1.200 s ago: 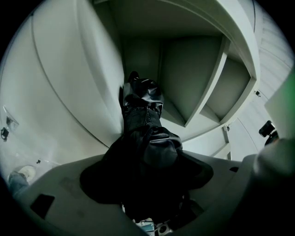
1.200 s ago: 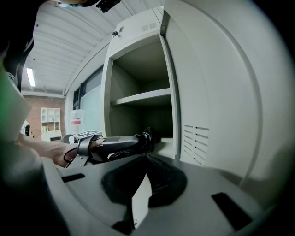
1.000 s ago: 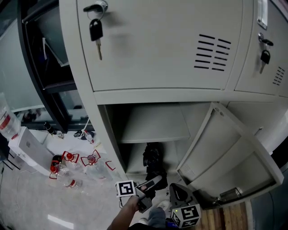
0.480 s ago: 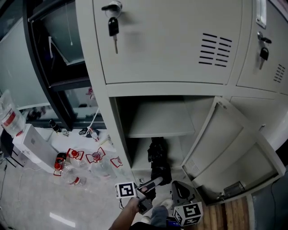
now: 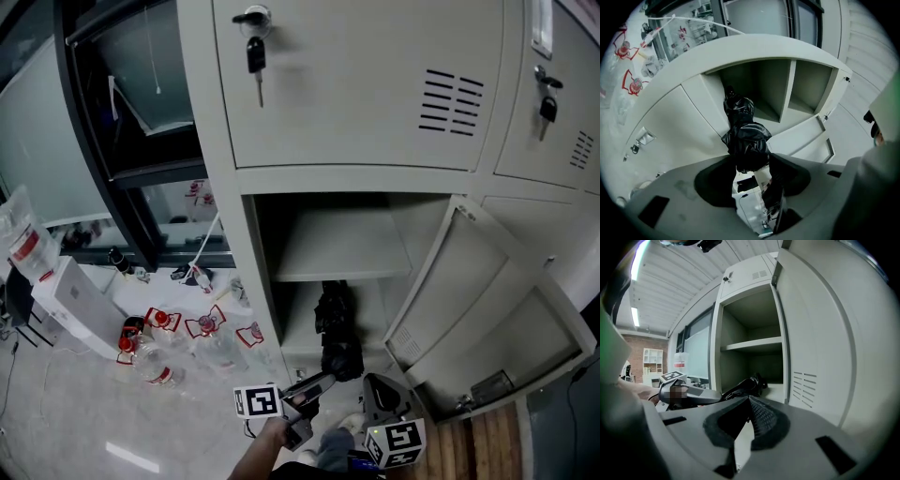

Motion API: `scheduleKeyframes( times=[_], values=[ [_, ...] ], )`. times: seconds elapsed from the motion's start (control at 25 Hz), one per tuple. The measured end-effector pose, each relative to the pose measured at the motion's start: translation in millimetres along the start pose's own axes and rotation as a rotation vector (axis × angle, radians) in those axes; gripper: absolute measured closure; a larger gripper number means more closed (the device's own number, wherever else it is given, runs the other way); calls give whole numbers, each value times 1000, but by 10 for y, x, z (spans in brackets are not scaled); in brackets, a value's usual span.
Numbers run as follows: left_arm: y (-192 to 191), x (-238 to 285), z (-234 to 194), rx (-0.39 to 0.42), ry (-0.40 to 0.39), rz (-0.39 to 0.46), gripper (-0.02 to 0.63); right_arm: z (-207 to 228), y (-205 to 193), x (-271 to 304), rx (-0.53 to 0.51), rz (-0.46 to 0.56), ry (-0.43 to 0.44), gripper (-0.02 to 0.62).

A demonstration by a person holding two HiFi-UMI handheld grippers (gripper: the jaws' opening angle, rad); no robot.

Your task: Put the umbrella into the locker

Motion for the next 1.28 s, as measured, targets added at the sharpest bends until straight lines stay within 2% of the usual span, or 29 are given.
scheduleKeyframes(
  times=[0.08,0.2,0.28,0.52,0.76,1.08,1.28],
  values=[
    [-4,-72,11,17,9,22,417,-6,6,-8,-3,5,-4,595],
    [-1,-139,60,40,-8,59,524,-20,9,-20,-5,10,-9,595],
    [-3,-159,88,55,-5,65,555,-39,10,-27,-9,11,-13,595],
    [-25,-182,124,58,-2,65,572,-81,2,-58,-17,11,-23,595],
    [-62,-170,135,26,-26,66,574,-102,-10,-104,-18,12,-43,595],
    [-49,-179,131,60,-7,51,574,-103,-29,-161,-4,18,-57,595],
    [-79,-199,123,-3,-39,73,574,-129,-33,-174,-7,18,-60,595]
  ],
)
Point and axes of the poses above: the fingertips, and each gripper's own axes: x forward along the fingers, z to its right, y out of its top, the point moved 10 cm from there along -x, backward along the fingers, and after that the axes turned 15 degrees about -z, right-handed, at the moved point
